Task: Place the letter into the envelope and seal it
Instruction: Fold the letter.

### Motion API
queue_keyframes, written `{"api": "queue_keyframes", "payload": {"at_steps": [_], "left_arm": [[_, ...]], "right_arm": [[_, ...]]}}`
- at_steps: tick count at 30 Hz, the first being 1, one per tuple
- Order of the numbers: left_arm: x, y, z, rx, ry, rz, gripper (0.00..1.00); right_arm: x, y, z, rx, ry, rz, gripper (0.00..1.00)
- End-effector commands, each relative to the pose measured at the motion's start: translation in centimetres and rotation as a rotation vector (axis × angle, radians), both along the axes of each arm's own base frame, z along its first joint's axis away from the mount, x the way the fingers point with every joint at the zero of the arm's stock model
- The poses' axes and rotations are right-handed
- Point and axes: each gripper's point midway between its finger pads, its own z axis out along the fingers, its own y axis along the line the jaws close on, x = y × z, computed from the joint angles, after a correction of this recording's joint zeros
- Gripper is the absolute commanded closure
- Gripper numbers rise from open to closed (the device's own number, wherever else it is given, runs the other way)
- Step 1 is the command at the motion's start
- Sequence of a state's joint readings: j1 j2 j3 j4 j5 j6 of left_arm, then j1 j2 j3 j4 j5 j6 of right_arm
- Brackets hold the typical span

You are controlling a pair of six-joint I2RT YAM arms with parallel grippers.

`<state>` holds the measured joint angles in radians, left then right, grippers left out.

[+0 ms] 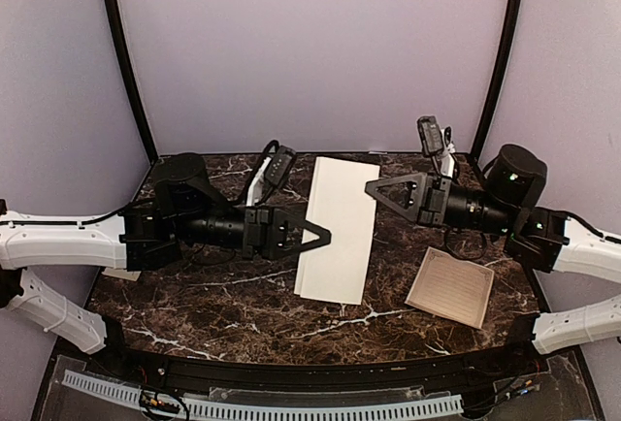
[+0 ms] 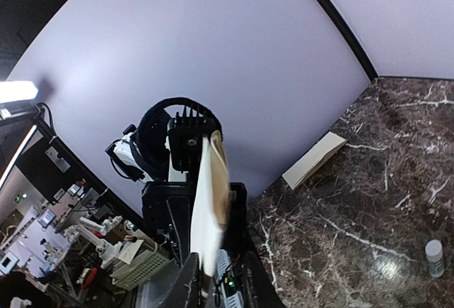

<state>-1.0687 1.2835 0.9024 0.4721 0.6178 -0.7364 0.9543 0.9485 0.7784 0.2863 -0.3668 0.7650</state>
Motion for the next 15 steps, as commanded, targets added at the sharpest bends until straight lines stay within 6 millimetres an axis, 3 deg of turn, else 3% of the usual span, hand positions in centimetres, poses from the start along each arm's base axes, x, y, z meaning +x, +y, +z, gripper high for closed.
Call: {"api": "queue_keyframes", "payload": {"at_steps": [1,2,5,7,9,11,12,13,14,15], "left_arm": [[-0.75,0.05,1.26,-0.045,-0.021,-0.048,1.00],[-0.78,0.04,1.24,-0.045,-0.021,-0.051,1.00],[-0.72,-0.02,1.26,-0.045,-0.021,-0.049,0.75],[-0.66,-0.13,1.38,-0.048,-0.022,-0.049,0.67],[-0.54,-0.33,1.47,-0.048,-0.025,-0.048,0.65],[-0.38,-0.51,1.47,-0.047,-0.027,-0.044,0.75],[-0.30,-0.59,1.43,-0.045,-0.026,-0.042,0.85],[-0.21,-0.62,1.39,-0.044,-0.027,-0.037,0.90],[-0.17,-0.64,1.35,-0.043,-0.027,-0.034,0.97],[-0.08,-0.65,1.19,-0.037,-0.026,-0.029,0.99]], "right_arm": [[0.44,-0.76,2.20,0.059,-0.040,-0.030,1.00],[0.39,-0.77,2.23,0.059,-0.042,-0.028,1.00],[0.25,-0.69,2.13,0.060,-0.041,-0.016,1.00],[0.18,-0.60,1.89,0.056,-0.036,-0.009,1.00],[0.09,-0.56,1.82,0.055,-0.033,-0.002,1.00],[0.10,-0.57,1.84,0.055,-0.033,-0.004,1.00],[0.17,-0.62,1.91,0.056,-0.032,-0.009,1.00],[0.27,-0.72,2.09,0.059,-0.034,-0.017,0.96],[0.42,-0.79,2.14,0.059,-0.034,-0.027,0.83],[0.51,-0.90,2.30,0.062,-0.036,-0.034,0.76]]}}
